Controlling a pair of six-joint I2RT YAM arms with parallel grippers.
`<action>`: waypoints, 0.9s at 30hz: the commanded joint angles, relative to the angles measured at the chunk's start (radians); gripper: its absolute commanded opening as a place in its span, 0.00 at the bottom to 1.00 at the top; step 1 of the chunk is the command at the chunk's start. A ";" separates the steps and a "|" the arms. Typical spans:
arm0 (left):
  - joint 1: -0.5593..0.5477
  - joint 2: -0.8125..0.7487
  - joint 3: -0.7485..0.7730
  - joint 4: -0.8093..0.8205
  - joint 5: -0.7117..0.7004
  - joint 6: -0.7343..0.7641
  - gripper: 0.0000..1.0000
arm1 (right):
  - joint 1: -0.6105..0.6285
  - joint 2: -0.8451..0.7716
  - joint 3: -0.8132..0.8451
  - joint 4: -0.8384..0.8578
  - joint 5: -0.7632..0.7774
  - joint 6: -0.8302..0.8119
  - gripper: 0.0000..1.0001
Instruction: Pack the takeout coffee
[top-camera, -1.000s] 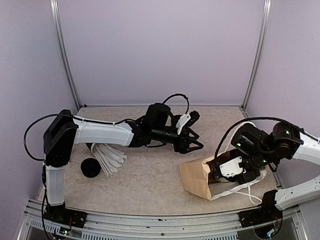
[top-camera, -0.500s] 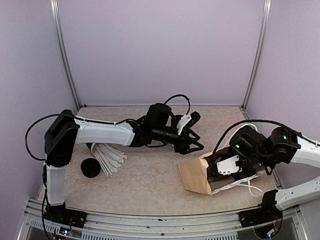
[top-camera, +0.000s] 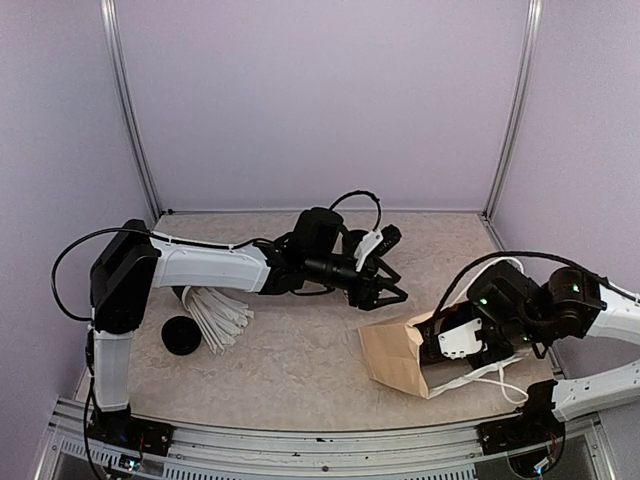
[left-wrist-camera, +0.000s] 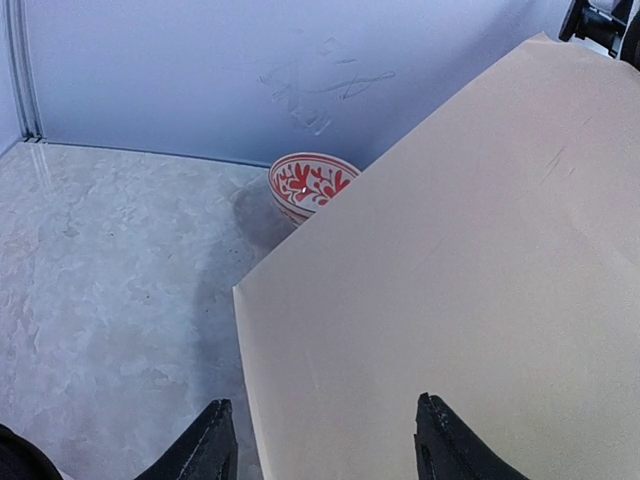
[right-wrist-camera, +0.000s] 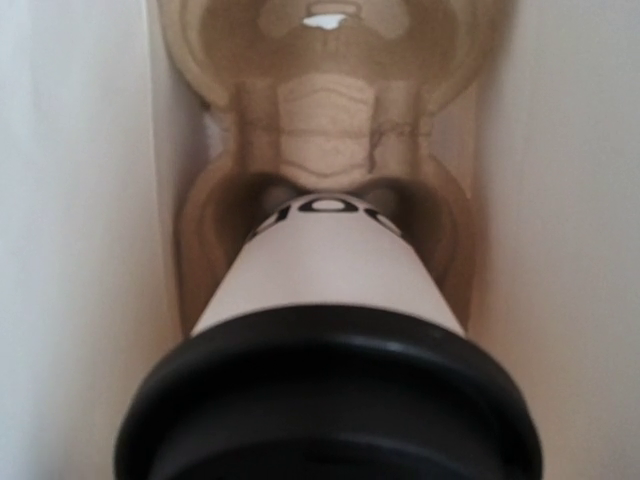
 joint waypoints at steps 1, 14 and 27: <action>0.002 0.016 -0.009 0.014 -0.001 0.025 0.60 | 0.009 -0.024 -0.048 0.096 0.050 -0.035 0.32; 0.005 0.034 -0.002 0.005 0.009 0.023 0.60 | 0.009 -0.046 -0.093 0.150 0.108 -0.044 0.32; 0.019 0.076 0.019 0.000 0.067 -0.022 0.60 | 0.009 -0.029 -0.092 0.149 0.103 -0.031 0.35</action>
